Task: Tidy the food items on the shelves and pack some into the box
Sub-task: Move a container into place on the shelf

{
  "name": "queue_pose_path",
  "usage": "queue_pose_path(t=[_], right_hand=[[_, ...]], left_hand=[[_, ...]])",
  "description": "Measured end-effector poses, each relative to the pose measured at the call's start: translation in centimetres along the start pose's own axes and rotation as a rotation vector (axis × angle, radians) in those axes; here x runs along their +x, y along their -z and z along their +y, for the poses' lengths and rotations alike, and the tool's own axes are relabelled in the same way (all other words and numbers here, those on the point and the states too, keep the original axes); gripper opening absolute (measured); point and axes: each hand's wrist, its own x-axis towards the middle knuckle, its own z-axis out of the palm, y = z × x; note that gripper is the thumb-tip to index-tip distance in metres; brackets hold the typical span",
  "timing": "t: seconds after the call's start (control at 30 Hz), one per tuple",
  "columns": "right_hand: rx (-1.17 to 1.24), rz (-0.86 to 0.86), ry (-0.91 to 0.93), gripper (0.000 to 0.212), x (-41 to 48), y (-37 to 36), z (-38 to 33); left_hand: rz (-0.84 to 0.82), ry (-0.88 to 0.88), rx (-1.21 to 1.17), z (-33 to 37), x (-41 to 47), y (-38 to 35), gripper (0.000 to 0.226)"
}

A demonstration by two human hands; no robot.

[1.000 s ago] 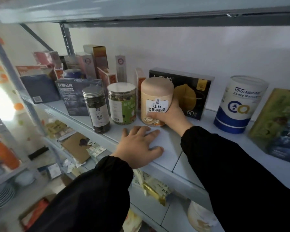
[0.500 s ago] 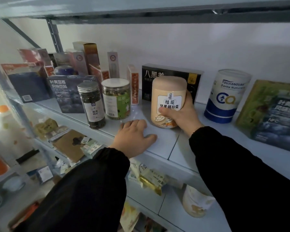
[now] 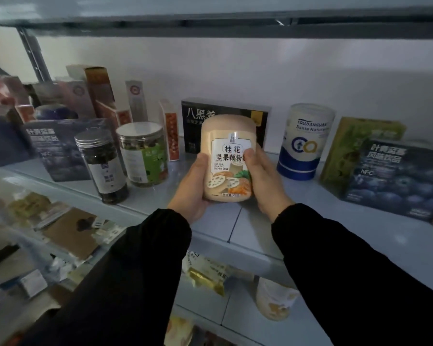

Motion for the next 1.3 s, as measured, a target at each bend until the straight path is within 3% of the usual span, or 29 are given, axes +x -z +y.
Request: queue_pose_path(t=[0.2,0.3,0.57,0.73,0.8,0.93,1.03,1.2,1.3], right_hand=[[-0.052,0.03,0.006,0.048,0.7,0.4,1.2],[-0.04,0.035,0.004,0.053,0.8,0.5,1.4],[-0.027,-0.015,0.052,0.057,0.5,0.9,1.0],[0.183,-0.229,-0.061,0.104,0.0,0.5,1.2],[0.251,-0.233,-0.1,0.112,-0.1,0.4,0.9],[-0.017,-0.013,0.002,0.087,0.3,0.6,0.5],[0.01,-0.065,0.039,0.072,0.5,1.0,0.5],[0.309,-0.222,-0.062,0.102,0.5,0.6,0.5],[0.199,-0.137,-0.023,0.08,0.5,0.3,0.6]], left_hand=[[0.076,0.067,-0.058,-0.3,0.9,0.5,0.059],[0.086,0.074,-0.05,-0.4,1.0,0.5,0.059],[-0.028,0.04,-0.037,-0.6,0.3,1.0,0.065],[-0.124,0.057,-0.076,-0.3,0.2,1.8,0.065],[-0.108,0.058,-0.053,-0.2,0.2,1.4,0.065],[-0.072,-0.012,0.05,-1.0,0.6,1.2,0.07],[-0.074,0.0,0.08,-0.9,0.6,1.2,0.082],[-0.06,0.053,-0.036,-0.1,0.2,1.7,0.056],[-0.037,0.022,0.033,-0.2,0.2,1.2,0.054]])
